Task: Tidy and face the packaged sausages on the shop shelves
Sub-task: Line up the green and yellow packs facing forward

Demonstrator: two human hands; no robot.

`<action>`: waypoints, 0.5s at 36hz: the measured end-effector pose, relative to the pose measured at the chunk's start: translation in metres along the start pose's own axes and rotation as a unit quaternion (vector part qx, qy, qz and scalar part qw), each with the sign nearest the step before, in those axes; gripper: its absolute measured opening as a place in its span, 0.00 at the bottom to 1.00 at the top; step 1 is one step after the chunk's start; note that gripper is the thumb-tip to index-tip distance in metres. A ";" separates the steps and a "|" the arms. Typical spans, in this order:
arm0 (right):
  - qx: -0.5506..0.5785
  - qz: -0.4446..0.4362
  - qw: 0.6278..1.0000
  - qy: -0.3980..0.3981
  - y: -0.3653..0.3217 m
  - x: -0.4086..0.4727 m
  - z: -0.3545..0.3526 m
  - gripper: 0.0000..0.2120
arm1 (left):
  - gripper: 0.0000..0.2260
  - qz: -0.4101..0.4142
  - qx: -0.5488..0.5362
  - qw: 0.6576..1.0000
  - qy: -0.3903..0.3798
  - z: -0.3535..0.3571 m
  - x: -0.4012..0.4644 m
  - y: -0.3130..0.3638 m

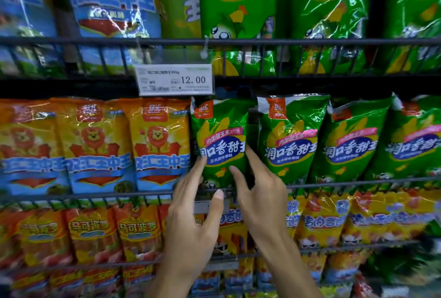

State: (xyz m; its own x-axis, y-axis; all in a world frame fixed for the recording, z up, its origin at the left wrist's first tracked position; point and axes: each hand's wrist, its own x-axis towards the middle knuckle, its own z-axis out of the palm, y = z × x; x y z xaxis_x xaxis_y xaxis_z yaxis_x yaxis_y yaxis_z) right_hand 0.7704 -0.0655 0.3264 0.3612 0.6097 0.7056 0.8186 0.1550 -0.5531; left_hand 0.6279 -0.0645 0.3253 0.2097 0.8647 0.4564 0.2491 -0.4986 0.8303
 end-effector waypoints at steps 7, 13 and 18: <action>-0.010 0.027 0.998 -0.047 0.001 -0.003 -0.001 0.26 | 0.27 0.019 0.064 0.997 -0.046 0.002 0.000 -0.007; 0.050 0.041 0.998 0.010 -0.005 -0.018 -0.002 0.30 | 0.21 0.031 0.036 0.998 -0.038 -0.013 -0.006 -0.012; 0.084 -0.062 0.992 0.064 -0.016 -0.031 -0.007 0.27 | 0.20 0.055 0.071 0.996 0.022 -0.039 -0.014 -0.020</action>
State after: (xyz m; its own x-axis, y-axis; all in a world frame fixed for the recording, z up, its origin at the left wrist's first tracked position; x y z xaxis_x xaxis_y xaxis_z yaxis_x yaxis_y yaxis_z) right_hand 0.7494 -0.0922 0.3169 0.3247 0.4748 0.8180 0.7787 0.3567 -0.5161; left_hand 0.5828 -0.0645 0.3142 0.2024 0.8047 0.5581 0.3587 -0.5912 0.7224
